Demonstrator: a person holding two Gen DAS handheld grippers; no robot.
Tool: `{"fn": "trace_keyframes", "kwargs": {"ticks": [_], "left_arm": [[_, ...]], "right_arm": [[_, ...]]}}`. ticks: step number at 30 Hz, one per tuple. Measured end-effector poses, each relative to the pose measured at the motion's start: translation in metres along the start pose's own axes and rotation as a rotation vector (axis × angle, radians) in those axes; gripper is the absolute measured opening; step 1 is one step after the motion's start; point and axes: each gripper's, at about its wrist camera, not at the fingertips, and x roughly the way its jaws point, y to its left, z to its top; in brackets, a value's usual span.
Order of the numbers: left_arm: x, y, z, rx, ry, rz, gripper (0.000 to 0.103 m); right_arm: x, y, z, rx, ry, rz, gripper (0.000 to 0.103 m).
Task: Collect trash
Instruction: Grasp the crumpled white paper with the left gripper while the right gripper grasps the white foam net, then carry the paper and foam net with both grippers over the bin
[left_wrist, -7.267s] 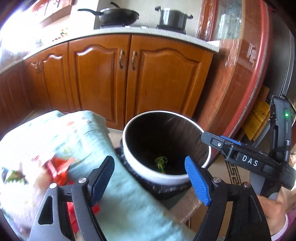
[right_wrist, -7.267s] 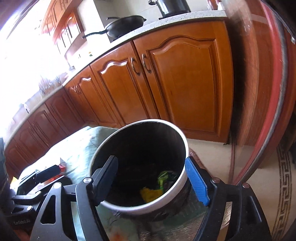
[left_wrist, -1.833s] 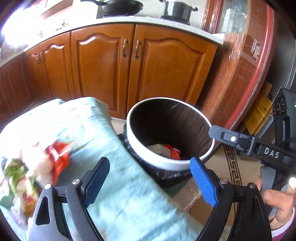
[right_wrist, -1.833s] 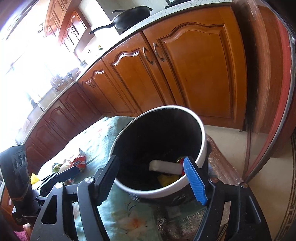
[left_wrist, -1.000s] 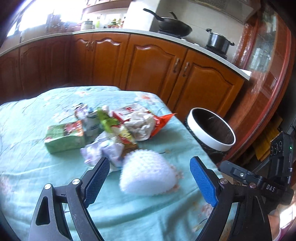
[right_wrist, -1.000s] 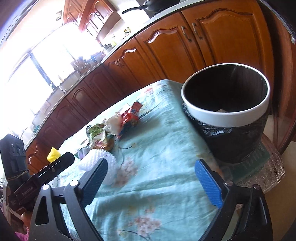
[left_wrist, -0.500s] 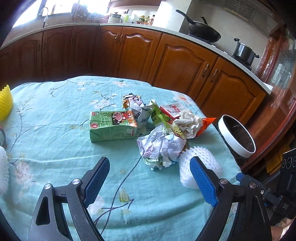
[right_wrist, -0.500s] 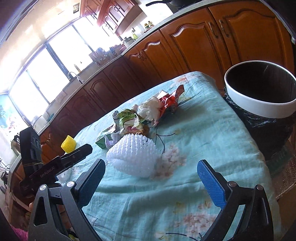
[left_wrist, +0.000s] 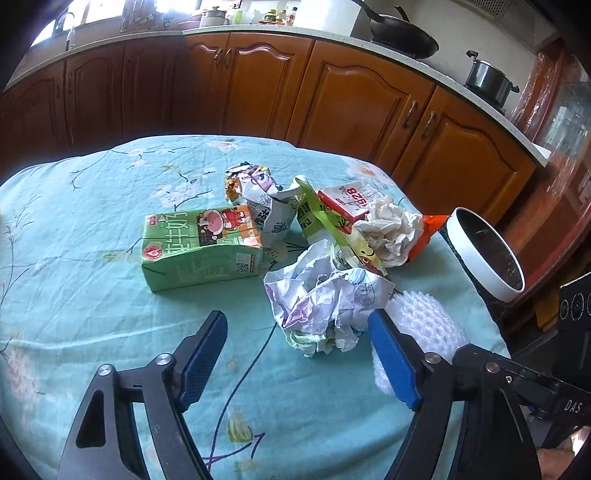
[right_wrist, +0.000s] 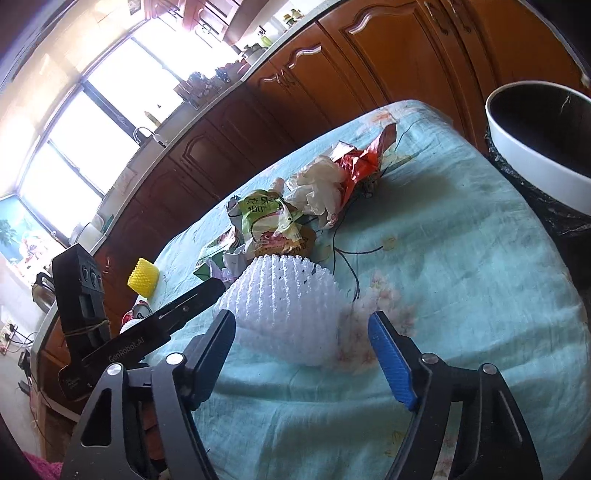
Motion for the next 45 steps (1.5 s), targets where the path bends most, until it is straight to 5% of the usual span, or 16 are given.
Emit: {"fn": "trace_keyframes", "kwargs": {"ticks": [3, 5, 9, 23, 45], "left_arm": [[0.015, 0.000, 0.000, 0.004, 0.042, -0.035, 0.039], [0.017, 0.000, -0.001, 0.009, 0.036, -0.042, 0.032], [0.007, -0.001, -0.005, 0.028, 0.006, -0.048, 0.020], [-0.045, -0.032, -0.020, 0.091, -0.052, -0.139, 0.017], [0.007, -0.126, 0.006, 0.264, -0.004, -0.219, 0.017]], "right_arm": [[0.007, -0.002, -0.003, 0.008, 0.024, 0.028, 0.054], [0.006, 0.000, -0.005, -0.009, 0.024, 0.024, 0.034], [-0.007, 0.004, -0.008, -0.038, -0.002, 0.026, 0.023], [-0.066, -0.019, -0.005, -0.067, -0.131, -0.085, 0.022], [-0.138, -0.086, 0.012, 0.008, -0.286, -0.272, 0.022]]}}
